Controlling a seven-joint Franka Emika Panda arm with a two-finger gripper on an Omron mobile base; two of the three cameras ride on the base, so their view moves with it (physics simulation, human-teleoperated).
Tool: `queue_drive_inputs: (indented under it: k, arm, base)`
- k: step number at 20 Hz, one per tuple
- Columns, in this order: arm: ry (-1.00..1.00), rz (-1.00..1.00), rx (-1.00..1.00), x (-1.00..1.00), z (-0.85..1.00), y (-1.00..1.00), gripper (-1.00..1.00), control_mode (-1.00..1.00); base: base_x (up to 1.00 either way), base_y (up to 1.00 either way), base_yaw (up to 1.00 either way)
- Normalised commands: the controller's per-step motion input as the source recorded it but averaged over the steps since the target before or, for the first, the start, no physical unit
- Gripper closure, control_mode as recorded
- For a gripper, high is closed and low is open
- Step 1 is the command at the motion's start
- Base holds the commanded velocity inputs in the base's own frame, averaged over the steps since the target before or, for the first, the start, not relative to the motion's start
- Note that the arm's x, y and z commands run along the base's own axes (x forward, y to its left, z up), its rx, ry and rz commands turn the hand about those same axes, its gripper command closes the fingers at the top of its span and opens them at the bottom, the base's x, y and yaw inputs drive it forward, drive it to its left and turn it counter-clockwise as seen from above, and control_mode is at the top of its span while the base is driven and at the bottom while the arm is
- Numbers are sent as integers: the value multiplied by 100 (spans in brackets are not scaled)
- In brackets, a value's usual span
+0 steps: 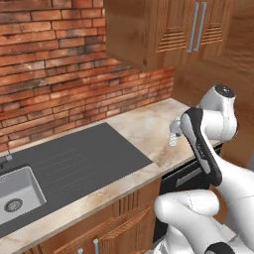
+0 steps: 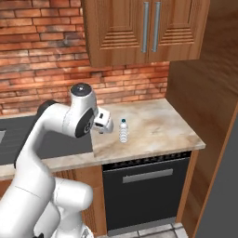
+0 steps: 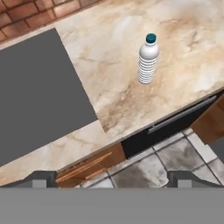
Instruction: Take the bottled waters from the counter and place them in the freezer to freeze. Close the freezer door after placing the bottles.
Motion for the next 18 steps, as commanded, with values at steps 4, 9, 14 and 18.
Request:
queue_drive_inputs:
  k: [4, 9, 14, 18]
  arm:
    - [-8, 18, 11, 41, -32, -82, -100, -100]
    - [-24, 12, 0, 4, -28, -42, -100, -100]
    - [-40, 13, -5, 5, -34, -25, -100, -100]
    - [-39, 13, -18, 15, -37, 0, -100, -100]
  base:
    - [0, 0, 0]
    - [0, 0, 0]
    - [0, 0, 0]
    - [0, 0, 0]
